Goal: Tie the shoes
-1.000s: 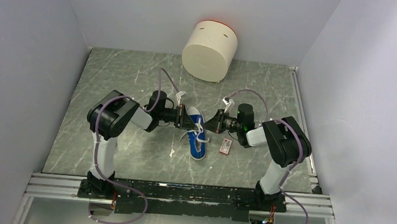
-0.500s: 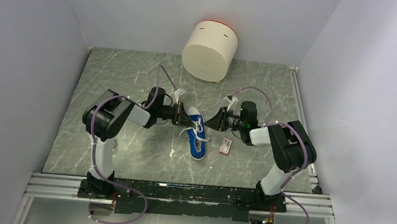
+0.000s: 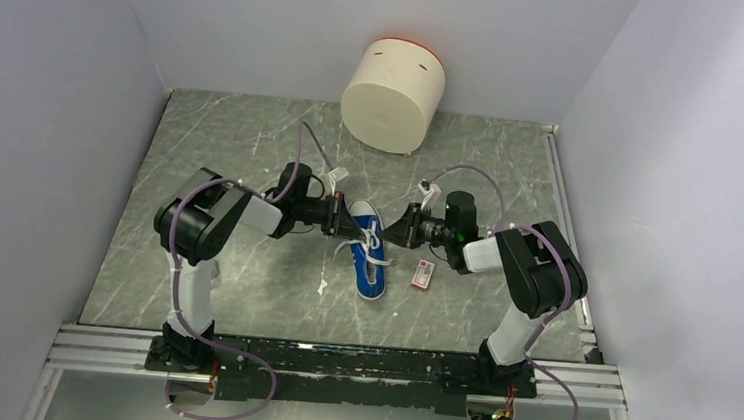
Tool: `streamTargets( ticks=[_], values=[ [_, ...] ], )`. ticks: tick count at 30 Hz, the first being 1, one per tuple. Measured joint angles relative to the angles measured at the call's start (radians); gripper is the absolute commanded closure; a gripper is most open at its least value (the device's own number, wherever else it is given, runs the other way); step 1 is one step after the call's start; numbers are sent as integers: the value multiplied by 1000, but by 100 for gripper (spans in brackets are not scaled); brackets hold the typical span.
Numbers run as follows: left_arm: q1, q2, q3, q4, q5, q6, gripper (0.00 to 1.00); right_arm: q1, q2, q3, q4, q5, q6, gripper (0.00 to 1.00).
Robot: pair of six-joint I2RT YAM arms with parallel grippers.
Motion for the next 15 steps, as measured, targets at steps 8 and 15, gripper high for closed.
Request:
streamTargets(
  ticks=[8,15],
  values=[
    [6,-8,1,-28,2,21,95,-12,-37,-5,-57,16,-37,88],
    [6,0,-4,54,22,-50,95,19,-17,3,-63,12,-49,90]
  ],
)
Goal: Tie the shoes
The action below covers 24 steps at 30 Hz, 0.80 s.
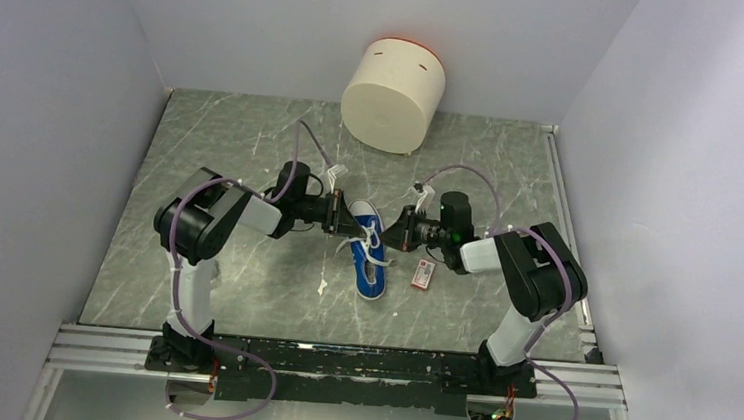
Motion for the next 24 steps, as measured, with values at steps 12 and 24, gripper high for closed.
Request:
streamTargets(
  ticks=[12,24],
  values=[
    [3,14,27,-71,4,47,95,43,8,-3,124,-39,87,93],
    [5,27,30,-22,14,5,95,53,53,-3,158,-53,119,83]
  ],
)
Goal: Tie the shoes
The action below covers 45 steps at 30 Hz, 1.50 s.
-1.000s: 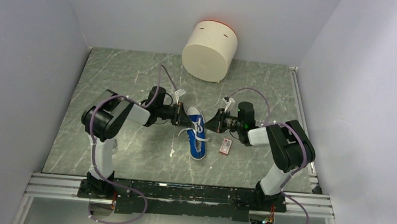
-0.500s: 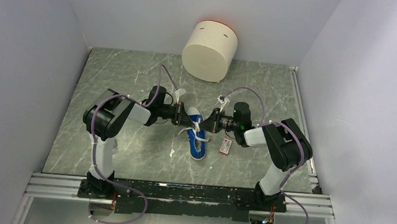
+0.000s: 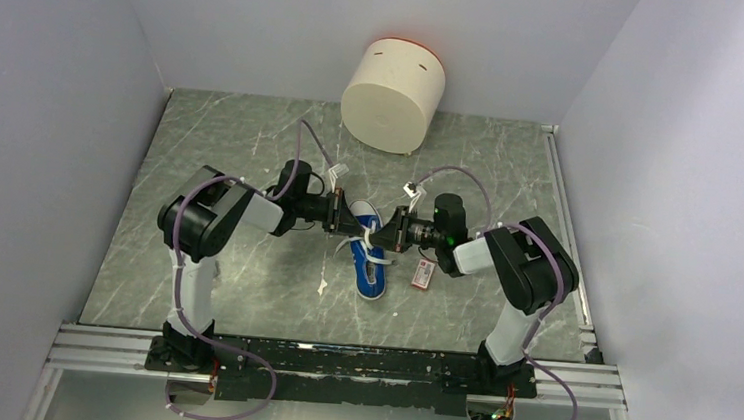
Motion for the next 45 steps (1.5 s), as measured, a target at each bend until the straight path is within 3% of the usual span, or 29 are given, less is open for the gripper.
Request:
streamTargets(
  ticks=[25,27,33,35,36,40,45],
  values=[
    [0,3,-42,103,16,-70,95,16,-3,2,-19,35,-21,66],
    [0,3,-45,109,17,-75,95,24,-3,4,-21,41,-26,71],
    [4,3,-47,116,13,-80,95,35,-3,9,-26,53,-29,100],
    [4,2,-47,110,11,-72,95,37,-11,9,-38,59,-27,100],
    [4,-2,-47,101,10,-63,93,37,-17,9,-47,63,-30,100],
    [3,-37,-46,13,-2,8,69,37,-84,10,-140,105,-69,100],
    [4,-80,-46,-102,-12,86,49,36,-143,14,-208,133,-119,100]
  ],
)
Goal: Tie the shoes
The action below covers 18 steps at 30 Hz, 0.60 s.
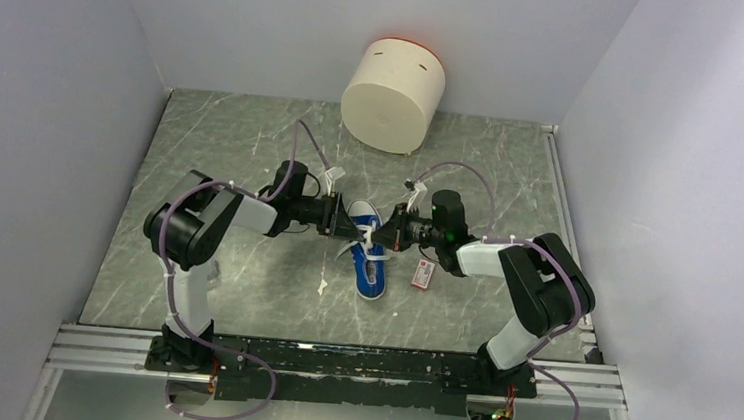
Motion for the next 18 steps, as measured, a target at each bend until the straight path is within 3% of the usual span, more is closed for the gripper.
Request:
streamTargets(
  ticks=[8,11,18],
  values=[
    [11,-27,-22,10,3,-4,31,0,1,2,-47,3,-26,100],
    [16,-27,-24,39,5,-32,32,0,1,2,-53,3,-32,100],
    [31,0,-15,87,0,-79,47,0,1,0,-58,2,-34,100]
  ],
)
